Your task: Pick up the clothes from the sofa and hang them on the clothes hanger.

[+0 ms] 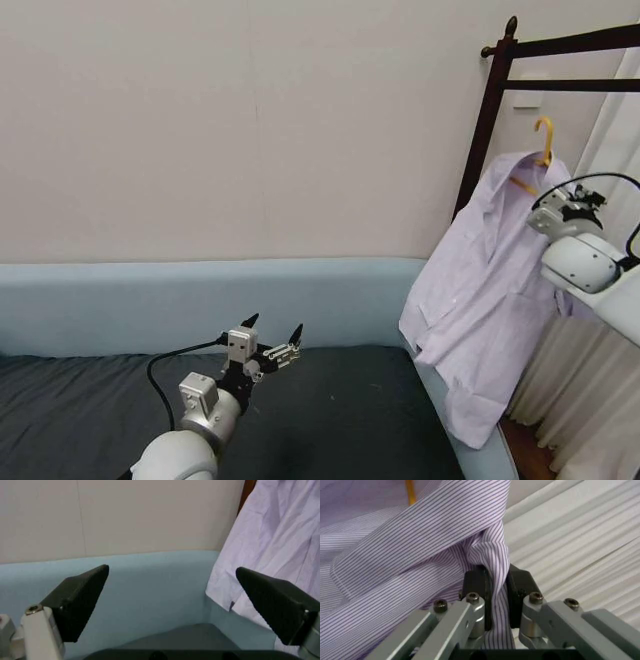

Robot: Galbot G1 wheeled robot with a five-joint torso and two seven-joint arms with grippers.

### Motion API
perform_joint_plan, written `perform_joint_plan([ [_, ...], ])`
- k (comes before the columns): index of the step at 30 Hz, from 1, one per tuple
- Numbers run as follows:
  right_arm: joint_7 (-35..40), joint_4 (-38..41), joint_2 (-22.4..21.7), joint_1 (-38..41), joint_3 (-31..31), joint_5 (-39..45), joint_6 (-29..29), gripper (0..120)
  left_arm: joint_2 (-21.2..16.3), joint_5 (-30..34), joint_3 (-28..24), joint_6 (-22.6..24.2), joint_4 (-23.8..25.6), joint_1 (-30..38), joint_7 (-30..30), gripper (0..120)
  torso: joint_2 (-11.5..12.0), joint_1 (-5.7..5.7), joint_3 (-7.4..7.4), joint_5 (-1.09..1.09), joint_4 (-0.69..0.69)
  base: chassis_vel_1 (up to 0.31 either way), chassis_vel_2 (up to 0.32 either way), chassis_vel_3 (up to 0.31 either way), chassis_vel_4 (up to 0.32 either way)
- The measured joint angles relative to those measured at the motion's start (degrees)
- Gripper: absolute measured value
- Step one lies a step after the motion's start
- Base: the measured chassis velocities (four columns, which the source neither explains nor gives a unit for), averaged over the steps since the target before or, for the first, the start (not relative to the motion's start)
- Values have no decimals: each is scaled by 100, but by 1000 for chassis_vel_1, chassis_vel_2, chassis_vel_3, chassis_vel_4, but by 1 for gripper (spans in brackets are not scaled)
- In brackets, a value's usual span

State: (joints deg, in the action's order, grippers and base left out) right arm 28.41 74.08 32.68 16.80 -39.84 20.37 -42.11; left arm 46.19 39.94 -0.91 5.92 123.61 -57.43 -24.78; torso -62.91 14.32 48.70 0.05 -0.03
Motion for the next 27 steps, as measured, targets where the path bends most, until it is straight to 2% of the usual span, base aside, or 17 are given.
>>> perform_joint_plan([
  [4, 8, -289, 163, 387, -366, 191, 0, 8, 65, -149, 59, 23, -23, -173, 14, 100, 0, 0, 0, 1, -1, 0, 0, 0, 0],
  [6, 21, -594, 359, 754, -698, 327, -1, 8, 99, -211, 106, 21, -47, -264, 62, 100, 0, 0, 0, 2, 1, 0, 0, 0, 0],
  [11, 49, -1122, 731, 1264, -1070, 425, -1, 8, 118, -268, 142, -59, -107, -269, 99, 100, 0, 0, 0, -1, 2, 0, 0, 0, 0],
  [18, 55, -1379, 948, 1498, -1241, 477, -1, 8, 145, -283, 158, -136, -148, -307, 115, 100, 0, 0, -1, 0, 0, 0, 0, 0, 0],
  [27, 155, -2135, 1341, 1703, -1551, 999, 0, 8, 175, -304, 161, -223, -194, -363, 134, 100, 0, -1, -1, 0, 1, 0, 0, 0, 0],
])
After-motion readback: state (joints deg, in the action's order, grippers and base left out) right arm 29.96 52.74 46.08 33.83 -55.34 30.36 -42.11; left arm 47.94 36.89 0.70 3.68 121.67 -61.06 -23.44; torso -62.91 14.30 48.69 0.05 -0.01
